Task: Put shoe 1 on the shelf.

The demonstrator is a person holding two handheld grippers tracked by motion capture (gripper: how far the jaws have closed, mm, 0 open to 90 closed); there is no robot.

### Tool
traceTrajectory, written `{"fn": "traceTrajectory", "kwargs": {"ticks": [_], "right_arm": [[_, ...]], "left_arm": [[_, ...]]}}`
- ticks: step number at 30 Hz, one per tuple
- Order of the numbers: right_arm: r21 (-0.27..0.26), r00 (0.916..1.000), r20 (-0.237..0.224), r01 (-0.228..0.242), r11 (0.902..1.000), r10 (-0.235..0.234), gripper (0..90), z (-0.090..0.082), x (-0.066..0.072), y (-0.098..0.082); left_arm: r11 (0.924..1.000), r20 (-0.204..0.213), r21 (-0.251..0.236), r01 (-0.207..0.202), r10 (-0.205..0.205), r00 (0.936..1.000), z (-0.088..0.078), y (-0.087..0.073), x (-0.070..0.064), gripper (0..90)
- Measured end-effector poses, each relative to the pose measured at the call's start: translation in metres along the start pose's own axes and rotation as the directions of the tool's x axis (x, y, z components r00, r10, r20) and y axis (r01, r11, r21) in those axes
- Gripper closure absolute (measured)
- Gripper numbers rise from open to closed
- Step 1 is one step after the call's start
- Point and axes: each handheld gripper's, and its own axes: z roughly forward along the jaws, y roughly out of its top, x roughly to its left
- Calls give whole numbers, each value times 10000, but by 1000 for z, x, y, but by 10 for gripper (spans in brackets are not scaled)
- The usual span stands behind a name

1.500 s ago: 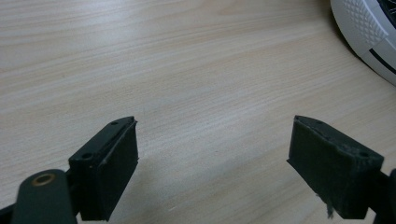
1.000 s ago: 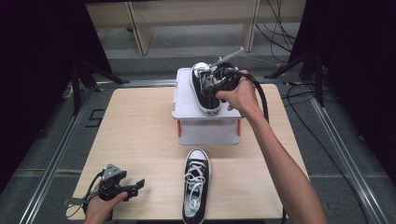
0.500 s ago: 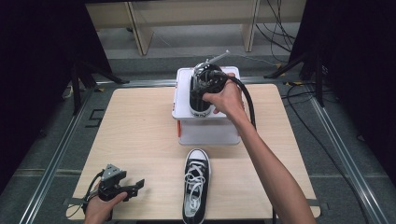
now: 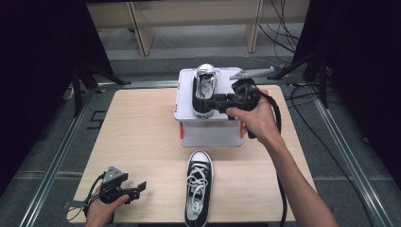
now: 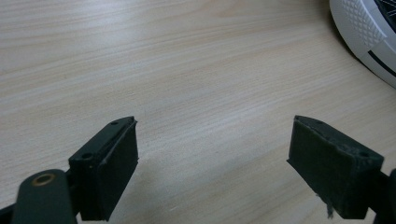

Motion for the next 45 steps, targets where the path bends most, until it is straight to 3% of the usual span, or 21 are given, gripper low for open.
{"fn": "traceTrajectory", "kwargs": {"ticks": [3, 4, 6, 7, 10, 12, 13, 14, 15, 16, 22, 23, 25, 29, 33, 34, 36, 37, 39, 44, 45], "right_arm": [[-233, 9994, -119, -325, 9992, 323, 570, -8, -1, -21], [-356, 9998, 7, -189, 9992, 190, 569, -11, -3, -29], [-366, 9989, -56, -462, 9983, 460, 565, -15, -3, -52], [-366, 9989, -56, -462, 9983, 460, 565, -15, -3, -52], [-295, 9971, -135, -748, 9968, 745, 539, -19, 1, -79], [-344, 9969, -263, -753, 9966, 744, 538, -20, 1, -87], [-347, 9966, -245, -796, 9962, 787, 530, -21, 2, -95], [-381, 9905, -497, -1299, 9908, 1279, 521, -23, 4, -115], [-381, 9905, -497, -1299, 9908, 1279, 521, -23, 4, -115], [-280, 9890, -387, -1436, 9892, 1425, 493, -21, 4, -131], [469, 9860, -156, -1651, 9852, 1660, 483, -15, 2, -160], [615, 9822, -255, -1843, 9810, 1861, 470, -9, 1, -169], [767, 9769, -319, -2084, 9750, 2113, 467, -5, 4, -173], [856, 9838, -400, -1709, 9816, 1748, 444, 7, 8, -184], [879, 9845, -508, -1631, 9827, 1679, 427, 9, 13, -188], [994, 9806, -573, -1811, 9784, 1873, 418, 10, 16, -190], [1250, 9841, -666, -1555, 9799, 1646, 387, 11, 21, -193], [1445, 9837, -708, -1537, 9775, 1651, 379, 14, 27, -198], [1614, 9846, -741, -1451, 9762, 1586, 375, 15, 30, -201], [1794, 9853, -970, -1216, 9762, 1406, 362, 18, 41, -209], [1857, 9820, -1016, -1387, 9728, 1594, 355, 19, 44, -210]], "left_arm": [[10000, -33, 50, 24, -24, 10000, 0, 0, 1, 153], [10000, -57, 54, 19, -18, 10000, 0, 0, 1, 153], [10000, -53, 60, 32, -32, 10000, 0, 0, 1, 153], [10000, -34, 53, 36, -36, 10000, 0, 0, 1, 153], [9999, -104, 136, -50, 51, 9999, 0, 0, 2, 153], [9999, -99, 121, -44, 45, 9999, 0, 0, 2, 153], [9999, -6, -81, 131, -131, 9999, 1, 0, 1, 153], [10000, -95, 4, 18, -18, 10000, 0, 0, 2, 153], [10000, -142, 41, -38, 38, 9999, 0, 0, 2, 153], [10000, -161, 90, -26, 27, 9999, 0, 0, 2, 153], [9999, -91, 6, 108, -108, 9999, 1, 0, 2, 153], [9999, -39, 7, 163, -163, 9999, 1, 0, 2, 153], [9999, -103, 2, 125, -124, 9999, 0, 1, 2, 153], [10000, -102, -47, 25, -26, 9999, -1, 2, 1, 153], [10000, -113, -20, 49, -49, 9999, 0, 1, 1, 153], [9999, -61, -60, 112, -113, 9999, -1, 2, 1, 153], [10000, -99, -39, 38, -38, 9999, -1, 2, 2, 153], [9998, -6, -53, 210, -210, 9998, 0, 1, 1, 153], [10000, -144, 75, 37, -36, 9999, 0, 1, 3, 153], [10000, -146, -3, 17, -17, 9999, -1, 1, 2, 153], [10000, -200, 37, 31, -30, 9998, -1, 1, 2, 153]]}}
